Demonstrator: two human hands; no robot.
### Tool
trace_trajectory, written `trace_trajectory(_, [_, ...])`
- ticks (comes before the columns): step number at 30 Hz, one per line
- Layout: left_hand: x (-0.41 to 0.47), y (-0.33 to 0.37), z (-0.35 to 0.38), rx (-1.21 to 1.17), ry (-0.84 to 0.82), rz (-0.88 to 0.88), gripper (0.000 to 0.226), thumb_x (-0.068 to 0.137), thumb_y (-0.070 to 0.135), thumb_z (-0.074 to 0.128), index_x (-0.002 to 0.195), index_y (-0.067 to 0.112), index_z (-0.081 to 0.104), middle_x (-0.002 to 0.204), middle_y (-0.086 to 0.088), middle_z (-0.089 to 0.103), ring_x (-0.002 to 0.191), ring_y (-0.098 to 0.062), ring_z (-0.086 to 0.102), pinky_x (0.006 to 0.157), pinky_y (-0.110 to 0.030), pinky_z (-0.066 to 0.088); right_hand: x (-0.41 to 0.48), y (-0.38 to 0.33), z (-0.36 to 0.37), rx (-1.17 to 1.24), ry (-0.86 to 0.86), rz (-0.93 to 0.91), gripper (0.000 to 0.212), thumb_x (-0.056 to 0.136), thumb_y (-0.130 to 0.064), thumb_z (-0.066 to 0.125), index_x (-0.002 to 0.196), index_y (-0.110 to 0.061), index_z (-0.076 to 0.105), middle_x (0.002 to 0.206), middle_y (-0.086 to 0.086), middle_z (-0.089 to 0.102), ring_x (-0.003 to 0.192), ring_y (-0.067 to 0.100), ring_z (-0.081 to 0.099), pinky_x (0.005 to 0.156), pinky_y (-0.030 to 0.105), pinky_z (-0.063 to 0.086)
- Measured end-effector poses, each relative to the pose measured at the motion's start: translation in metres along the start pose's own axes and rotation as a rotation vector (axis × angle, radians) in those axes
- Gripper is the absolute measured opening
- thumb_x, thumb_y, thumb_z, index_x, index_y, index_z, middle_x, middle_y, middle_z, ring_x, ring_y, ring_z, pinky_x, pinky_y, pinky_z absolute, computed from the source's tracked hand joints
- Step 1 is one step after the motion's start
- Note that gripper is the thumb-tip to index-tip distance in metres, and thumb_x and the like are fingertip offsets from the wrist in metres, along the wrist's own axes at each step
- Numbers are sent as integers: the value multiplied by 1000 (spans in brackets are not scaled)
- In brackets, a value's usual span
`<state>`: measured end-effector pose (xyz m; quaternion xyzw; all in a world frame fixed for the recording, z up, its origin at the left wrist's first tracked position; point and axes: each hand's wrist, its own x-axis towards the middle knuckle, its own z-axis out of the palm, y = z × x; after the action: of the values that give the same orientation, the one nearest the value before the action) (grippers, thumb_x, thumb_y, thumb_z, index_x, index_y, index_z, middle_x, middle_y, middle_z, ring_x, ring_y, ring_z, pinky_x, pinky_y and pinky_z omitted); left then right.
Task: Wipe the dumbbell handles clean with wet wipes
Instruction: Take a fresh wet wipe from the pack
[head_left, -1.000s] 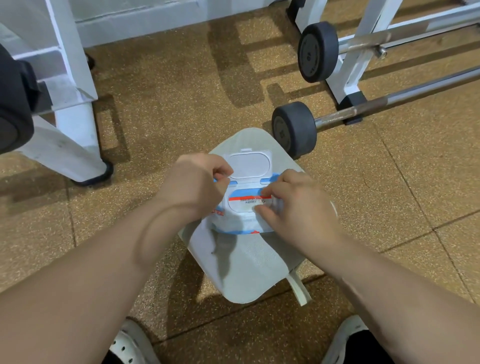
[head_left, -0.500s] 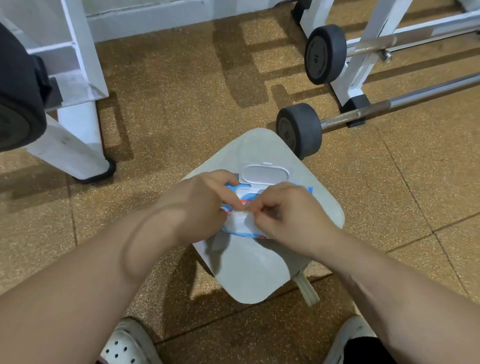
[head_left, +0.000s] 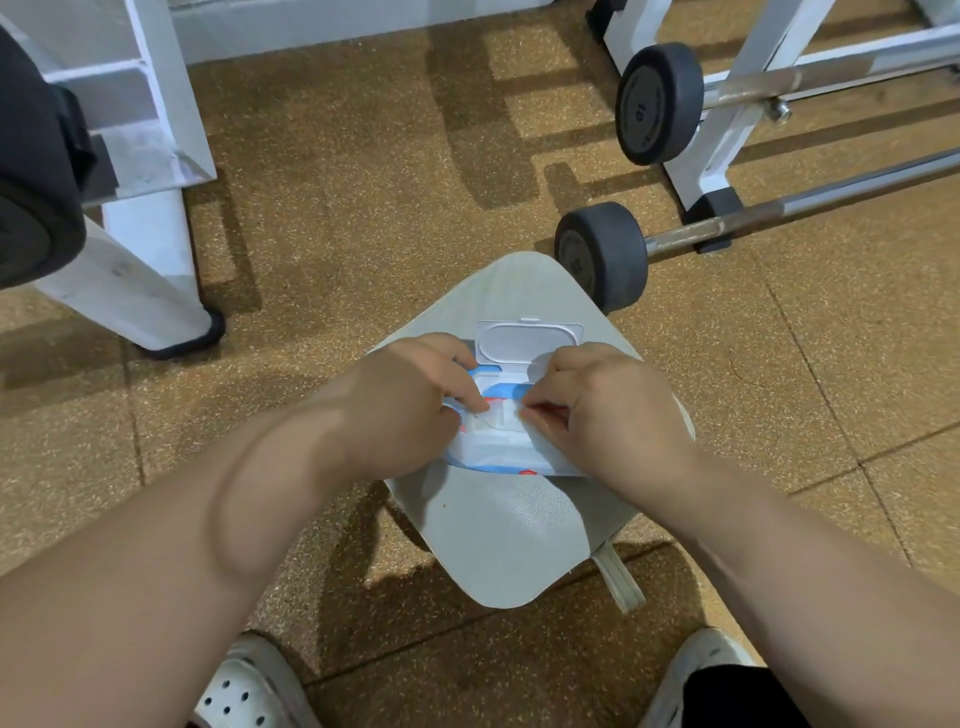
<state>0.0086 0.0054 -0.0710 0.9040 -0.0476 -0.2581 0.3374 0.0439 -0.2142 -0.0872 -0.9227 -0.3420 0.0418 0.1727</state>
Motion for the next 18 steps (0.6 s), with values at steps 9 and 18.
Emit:
trace_trajectory(9, [0, -1, 0, -19, 2, -2, 35, 87, 8, 62, 105, 33, 78, 132, 16, 53, 111, -3, 54, 99, -18, 39, -2, -17, 9, -208, -162, 56, 34, 48, -15, 93, 60, -16, 60, 62, 2, 51, 47, 26, 53, 44, 23, 22])
trace_trajectory(18, [-2, 2, -1, 13, 49, 21, 31, 86, 9, 64, 108, 26, 79, 129, 6, 62, 119, -7, 55, 93, -1, 30, 2, -1, 5, 46, -181, 65, 6, 91, -16, 62, 88, -12, 59, 93, 6, 57, 76, 29, 56, 61, 36, 39])
